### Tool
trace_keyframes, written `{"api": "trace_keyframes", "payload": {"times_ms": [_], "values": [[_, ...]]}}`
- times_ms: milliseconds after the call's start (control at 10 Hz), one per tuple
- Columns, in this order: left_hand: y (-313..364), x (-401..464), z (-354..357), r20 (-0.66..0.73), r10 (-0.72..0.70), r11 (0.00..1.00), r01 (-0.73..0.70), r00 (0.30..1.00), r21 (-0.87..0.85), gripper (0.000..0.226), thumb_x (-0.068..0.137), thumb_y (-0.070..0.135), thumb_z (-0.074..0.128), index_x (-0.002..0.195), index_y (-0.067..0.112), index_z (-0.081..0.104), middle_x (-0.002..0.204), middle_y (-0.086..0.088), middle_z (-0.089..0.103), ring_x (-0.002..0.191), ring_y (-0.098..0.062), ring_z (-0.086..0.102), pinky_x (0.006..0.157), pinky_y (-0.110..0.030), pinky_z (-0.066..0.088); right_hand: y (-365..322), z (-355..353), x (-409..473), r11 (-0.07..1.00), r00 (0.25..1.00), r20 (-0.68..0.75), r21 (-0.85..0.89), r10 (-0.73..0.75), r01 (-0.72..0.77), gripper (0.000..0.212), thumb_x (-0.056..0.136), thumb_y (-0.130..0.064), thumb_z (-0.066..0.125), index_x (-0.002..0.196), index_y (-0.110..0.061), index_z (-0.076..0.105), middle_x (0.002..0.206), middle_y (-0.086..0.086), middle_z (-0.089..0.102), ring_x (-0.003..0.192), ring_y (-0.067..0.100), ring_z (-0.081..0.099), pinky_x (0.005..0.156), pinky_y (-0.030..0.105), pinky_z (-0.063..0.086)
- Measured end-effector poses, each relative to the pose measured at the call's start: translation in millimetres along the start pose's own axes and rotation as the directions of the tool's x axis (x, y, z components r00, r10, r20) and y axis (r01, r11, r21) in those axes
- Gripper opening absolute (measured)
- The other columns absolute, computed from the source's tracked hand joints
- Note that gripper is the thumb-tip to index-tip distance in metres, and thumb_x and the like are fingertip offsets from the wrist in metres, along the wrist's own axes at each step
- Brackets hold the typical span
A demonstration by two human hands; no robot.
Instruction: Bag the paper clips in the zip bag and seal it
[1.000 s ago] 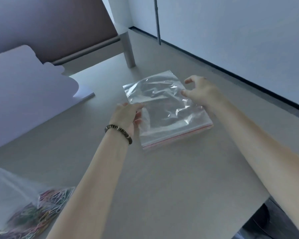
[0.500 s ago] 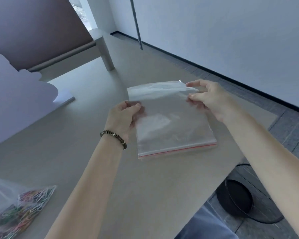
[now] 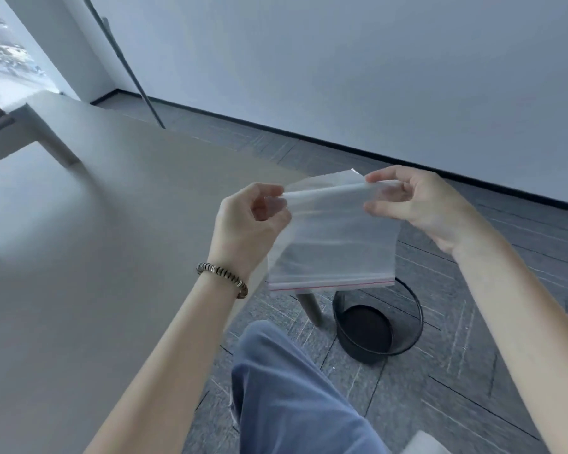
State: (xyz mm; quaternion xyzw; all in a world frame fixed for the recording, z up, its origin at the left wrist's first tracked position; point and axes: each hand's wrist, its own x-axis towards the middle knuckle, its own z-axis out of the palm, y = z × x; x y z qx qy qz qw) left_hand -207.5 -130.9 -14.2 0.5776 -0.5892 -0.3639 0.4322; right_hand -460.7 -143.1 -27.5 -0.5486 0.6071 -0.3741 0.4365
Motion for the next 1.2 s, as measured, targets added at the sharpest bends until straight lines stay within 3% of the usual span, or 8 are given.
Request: {"api": "trace_keyframes", "payload": {"times_ms": [100, 200, 300, 500, 600, 900, 1100, 1200], "values": [[1, -5, 44, 0.102, 0.044, 0.993, -0.054, 0.994, 0.106, 0.041, 0.071, 0.002, 0.075, 0.109, 0.015, 0.068, 0.096, 0.0, 0.072, 0.089, -0.011, 0.069, 0.088, -0.029, 0.055, 28, -27, -17, 0.985, 0.997, -0.048, -0.161, 0.052, -0.059, 0.057, 0.062, -0.023, 0.092, 0.11, -0.039, 0.068, 0.105, -0.007, 0.065, 0.085, 0.011, 0.061, 0.079, 0.029, 0.047], [-4, -10, 85, 0.12, 0.09, 0.948, -0.122, 0.989, 0.293, 0.037, 0.073, 0.002, 0.071, 0.107, 0.015, 0.071, 0.1, 0.001, 0.064, 0.081, -0.005, 0.064, 0.083, -0.006, 0.046, 56, -45, -27, 0.954, 0.992, -0.125, -0.29, 0.034, -0.07, 0.054, 0.069, -0.011, 0.087, 0.115, -0.034, 0.069, 0.102, -0.013, 0.058, 0.081, 0.008, 0.062, 0.074, 0.022, 0.044], [-16, -12, 120, 0.119, 0.116, 0.911, -0.153, 0.986, 0.382, 0.024, 0.076, -0.001, 0.07, 0.095, 0.014, 0.075, 0.107, -0.002, 0.053, 0.079, -0.005, 0.061, 0.08, -0.005, 0.043, 92, -59, -26, 0.889, 0.983, -0.181, -0.453, -0.014, -0.071, 0.042, 0.076, -0.006, 0.081, 0.114, -0.022, 0.073, 0.107, -0.003, 0.056, 0.092, 0.011, 0.054, 0.085, 0.022, 0.038], [-69, -5, 178, 0.183, 0.161, 0.781, -0.239, 0.97, 0.577, 0.011, 0.081, 0.012, 0.071, 0.083, 0.02, 0.079, 0.114, -0.005, 0.065, 0.111, -0.029, 0.047, 0.094, -0.03, 0.036, 186, -65, -4, 0.751, 0.981, -0.184, -0.641, 0.052, -0.16, 0.018, 0.089, -0.017, 0.067, 0.099, -0.024, 0.08, 0.122, 0.005, 0.059, 0.112, 0.026, 0.051, 0.09, 0.034, 0.041], [-98, 1, 204, 0.272, 0.115, 0.727, -0.268, 0.955, 0.632, 0.012, 0.086, 0.02, 0.065, 0.086, 0.025, 0.076, 0.087, 0.001, 0.072, 0.092, -0.027, 0.055, 0.083, -0.041, 0.044, 225, -56, 7, 0.679, 0.976, -0.192, -0.703, 0.106, -0.212, 0.021, 0.09, -0.022, 0.062, 0.096, -0.031, 0.08, 0.114, 0.001, 0.069, 0.11, 0.035, 0.053, 0.089, 0.043, 0.044], [-162, 7, 256, 0.419, -0.055, 0.734, -0.248, 0.906, 0.632, 0.019, 0.089, 0.021, 0.056, 0.096, 0.024, 0.074, 0.084, -0.003, 0.068, 0.087, -0.026, 0.056, 0.071, -0.038, 0.047, 301, -20, 40, 0.679, 0.939, -0.074, -0.672, 0.336, -0.296, 0.025, 0.09, -0.02, 0.057, 0.1, -0.034, 0.076, 0.107, 0.001, 0.072, 0.112, 0.034, 0.058, 0.092, 0.044, 0.045], [-182, 11, 262, 0.503, -0.202, 0.701, -0.235, 0.84, 0.674, 0.039, 0.09, 0.026, 0.059, 0.129, 0.022, 0.056, 0.111, -0.003, 0.068, 0.107, -0.025, 0.056, 0.083, -0.037, 0.049, 320, 0, 52, 0.669, 0.907, -0.007, -0.673, 0.42, -0.315, 0.049, 0.087, -0.022, 0.063, 0.136, -0.026, 0.058, 0.137, 0.008, 0.059, 0.126, 0.032, 0.052, 0.101, 0.046, 0.045], [-187, 15, 256, 0.486, -0.201, 0.703, -0.22, 0.851, 0.676, 0.039, 0.09, 0.025, 0.058, 0.128, 0.021, 0.056, 0.113, -0.003, 0.068, 0.108, -0.024, 0.057, 0.085, -0.037, 0.05, 324, 9, 55, 0.685, 0.898, 0.021, -0.655, 0.439, -0.32, 0.048, 0.088, -0.024, 0.064, 0.136, -0.025, 0.058, 0.137, 0.008, 0.058, 0.127, 0.032, 0.052, 0.103, 0.045, 0.044]]}}
